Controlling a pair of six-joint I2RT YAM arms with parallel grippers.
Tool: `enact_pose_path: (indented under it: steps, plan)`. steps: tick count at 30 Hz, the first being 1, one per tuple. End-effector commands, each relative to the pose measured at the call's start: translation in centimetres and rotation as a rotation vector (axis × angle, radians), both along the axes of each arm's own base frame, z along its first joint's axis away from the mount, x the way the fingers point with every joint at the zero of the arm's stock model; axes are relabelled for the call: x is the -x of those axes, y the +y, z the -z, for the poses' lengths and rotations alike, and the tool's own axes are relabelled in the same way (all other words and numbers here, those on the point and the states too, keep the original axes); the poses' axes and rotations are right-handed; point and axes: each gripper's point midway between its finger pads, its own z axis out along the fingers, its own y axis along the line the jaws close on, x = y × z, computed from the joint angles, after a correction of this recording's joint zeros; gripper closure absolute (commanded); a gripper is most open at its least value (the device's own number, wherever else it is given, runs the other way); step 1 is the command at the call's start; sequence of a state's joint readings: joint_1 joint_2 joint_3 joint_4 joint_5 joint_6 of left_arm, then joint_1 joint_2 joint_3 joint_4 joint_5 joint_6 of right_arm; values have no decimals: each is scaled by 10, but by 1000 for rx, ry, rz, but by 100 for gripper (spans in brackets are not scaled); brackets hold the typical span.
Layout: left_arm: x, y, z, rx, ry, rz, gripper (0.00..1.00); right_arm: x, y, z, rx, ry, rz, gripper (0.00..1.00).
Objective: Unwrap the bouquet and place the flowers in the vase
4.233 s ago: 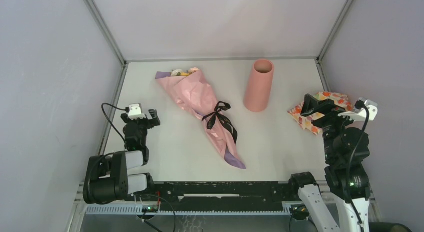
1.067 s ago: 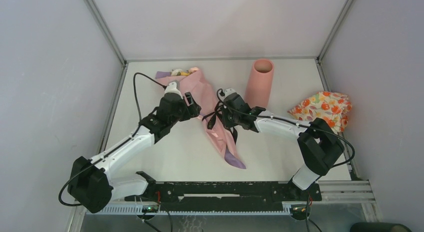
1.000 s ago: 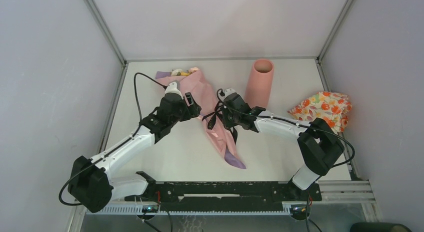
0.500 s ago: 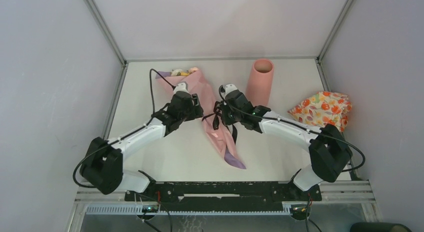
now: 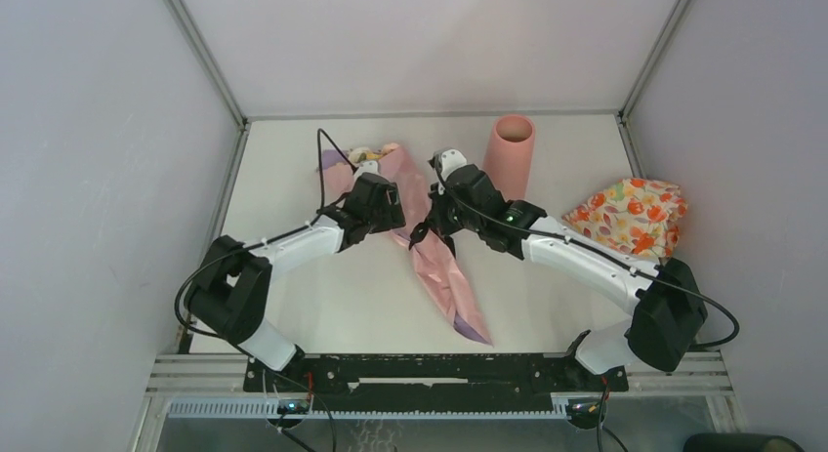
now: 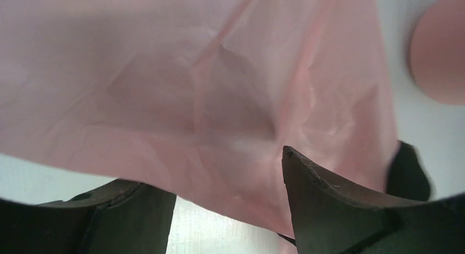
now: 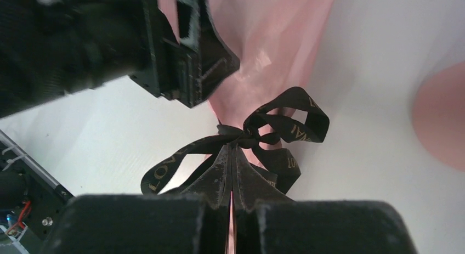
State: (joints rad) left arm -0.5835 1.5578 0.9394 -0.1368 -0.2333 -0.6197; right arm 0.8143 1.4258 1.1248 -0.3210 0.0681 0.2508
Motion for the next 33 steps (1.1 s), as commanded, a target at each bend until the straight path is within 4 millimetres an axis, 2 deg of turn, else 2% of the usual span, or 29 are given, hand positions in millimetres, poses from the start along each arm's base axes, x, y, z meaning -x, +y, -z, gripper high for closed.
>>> enact_pose_path:
  steps: [1,6,15,21,33]
  plan:
    - [-17,-11,-7,-1,-38,9,28,-2,12,-65,-106,-120,-45,100]
    - [-20,-8,8,-33,-21,-3,29,-3,17,-86,-133,-147,-61,100]
    - [-27,9,34,-126,-4,-55,30,-6,20,-117,-165,-194,-64,100]
    - [-26,13,47,-140,18,-60,30,-7,16,-154,-194,-261,-59,100]
    - [-26,16,55,-149,29,-61,31,-2,0,-230,-283,-416,-38,100]
